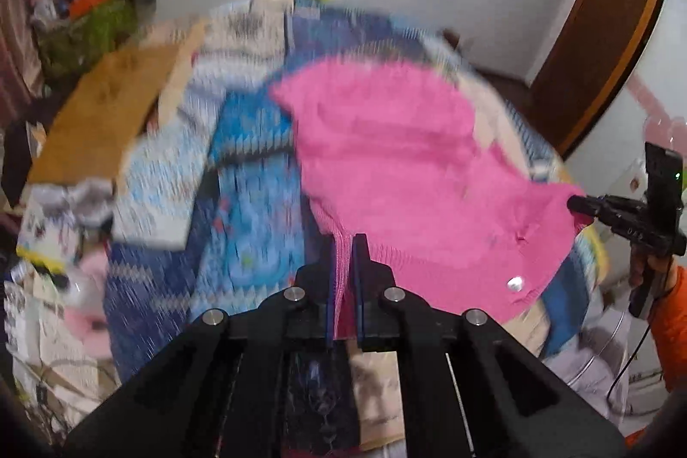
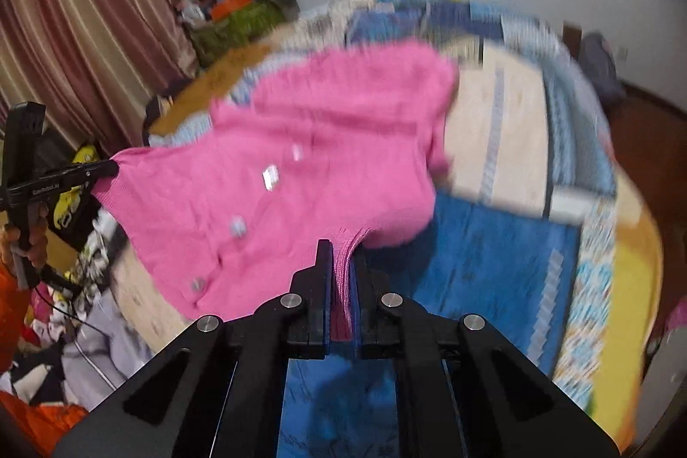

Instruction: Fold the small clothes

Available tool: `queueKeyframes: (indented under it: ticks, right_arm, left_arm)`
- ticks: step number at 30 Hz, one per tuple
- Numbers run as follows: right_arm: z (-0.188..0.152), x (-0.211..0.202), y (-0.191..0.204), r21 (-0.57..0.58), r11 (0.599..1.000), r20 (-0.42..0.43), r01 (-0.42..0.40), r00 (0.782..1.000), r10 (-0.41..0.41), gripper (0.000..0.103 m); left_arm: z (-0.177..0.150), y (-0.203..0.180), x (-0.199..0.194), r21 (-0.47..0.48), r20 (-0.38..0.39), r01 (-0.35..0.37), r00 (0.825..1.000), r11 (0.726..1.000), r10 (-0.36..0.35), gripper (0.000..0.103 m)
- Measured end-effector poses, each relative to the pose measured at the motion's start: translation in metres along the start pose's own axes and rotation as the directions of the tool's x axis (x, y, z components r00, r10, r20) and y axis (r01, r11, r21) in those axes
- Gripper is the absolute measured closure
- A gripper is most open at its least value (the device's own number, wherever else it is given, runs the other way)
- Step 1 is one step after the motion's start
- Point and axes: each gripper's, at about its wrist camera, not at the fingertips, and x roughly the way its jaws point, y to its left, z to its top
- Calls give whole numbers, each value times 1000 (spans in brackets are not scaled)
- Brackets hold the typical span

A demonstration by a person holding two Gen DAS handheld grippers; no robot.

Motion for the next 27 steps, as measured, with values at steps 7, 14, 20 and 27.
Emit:
queueKeyframes:
  ticks: [7,14,20,27]
  right_arm:
    - [65,-55,14,-55,998,220,27,975,-14,97]
    - [121,-65,12,-82,993,326,84,944,-53,97]
    - [143,-8,-12,-59,991,242,116,965,-99,97]
    - [157,84,-58,-10,990,76,138,988,-137,97]
  left_arm:
    - [70,-21,-51,58,225,-49,974,997,34,97]
    - [134,-15,-41,25,282,-63,958,998,54,97]
    - [160,7,29,-14,187,-83,979,996,85,97]
    - [171,52,153,-71,7,-138,990,988,139,97]
